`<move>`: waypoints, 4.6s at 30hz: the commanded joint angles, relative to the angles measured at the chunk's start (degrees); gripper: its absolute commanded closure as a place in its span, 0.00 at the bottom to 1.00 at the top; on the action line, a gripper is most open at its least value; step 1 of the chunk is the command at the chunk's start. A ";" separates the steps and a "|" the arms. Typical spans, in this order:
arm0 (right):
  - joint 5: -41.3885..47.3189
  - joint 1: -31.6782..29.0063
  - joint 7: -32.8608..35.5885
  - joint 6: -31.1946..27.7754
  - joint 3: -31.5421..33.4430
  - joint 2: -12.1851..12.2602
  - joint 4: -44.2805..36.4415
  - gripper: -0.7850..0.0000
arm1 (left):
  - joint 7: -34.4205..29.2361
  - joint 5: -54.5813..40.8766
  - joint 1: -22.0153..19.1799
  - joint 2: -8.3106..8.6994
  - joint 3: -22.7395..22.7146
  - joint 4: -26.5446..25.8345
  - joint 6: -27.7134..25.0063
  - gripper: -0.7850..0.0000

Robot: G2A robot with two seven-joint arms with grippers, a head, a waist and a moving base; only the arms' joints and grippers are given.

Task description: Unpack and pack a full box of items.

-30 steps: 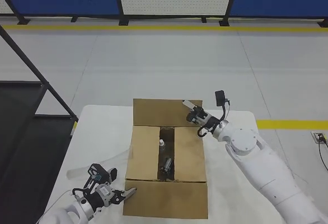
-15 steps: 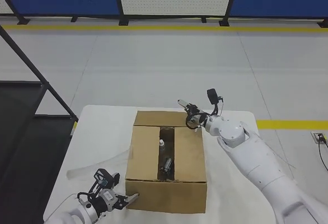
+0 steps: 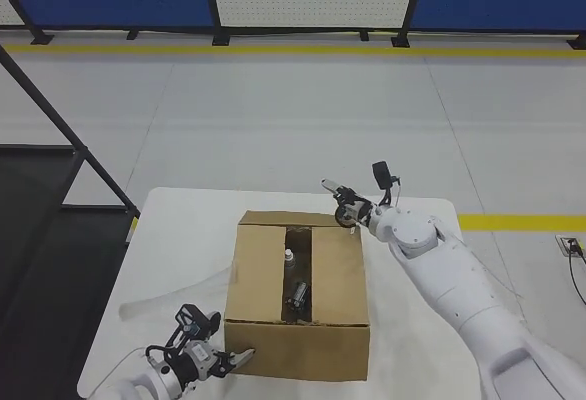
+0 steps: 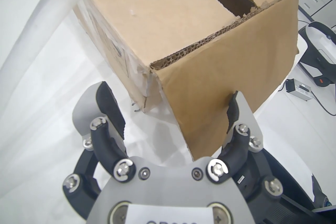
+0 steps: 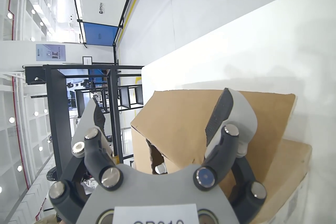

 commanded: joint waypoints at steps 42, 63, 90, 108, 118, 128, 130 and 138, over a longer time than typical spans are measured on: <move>-3.26 -5.45 35.93 -7.46 -1.05 -2.01 -12.94 0.00 | 7.40 -11.86 4.69 0.90 -13.77 -3.48 2.39 0.00; 10.69 -0.90 39.53 -7.79 2.86 -5.53 -8.16 0.00 | 9.95 5.61 4.83 0.41 -6.67 -10.46 8.03 0.00; 11.36 3.96 48.34 -18.13 2.24 -9.83 -1.44 0.00 | 20.08 -2.52 4.88 -1.39 -4.65 -9.64 19.56 0.00; 12.62 3.17 48.43 -21.09 10.24 -6.19 1.16 0.00 | 16.35 -13.48 9.30 -1.40 -15.36 -6.06 19.58 0.00; 11.22 0.95 47.85 -20.46 13.43 -4.12 -2.04 0.00 | 10.31 -11.82 6.73 -1.31 -14.81 -1.44 19.20 0.00; 9.69 -1.31 47.14 -18.96 15.13 -2.95 -5.65 0.00 | 7.23 -8.95 3.85 -1.46 -12.58 2.83 20.65 0.00; 9.36 -1.59 46.92 -18.78 15.35 -2.80 -6.17 0.00 | 7.04 -8.88 3.50 -1.49 -12.40 3.64 20.77 0.00; 7.80 -2.46 46.19 -18.04 15.75 -2.40 -8.14 0.00 | 7.49 -9.39 3.06 -1.57 -12.86 5.29 20.42 0.00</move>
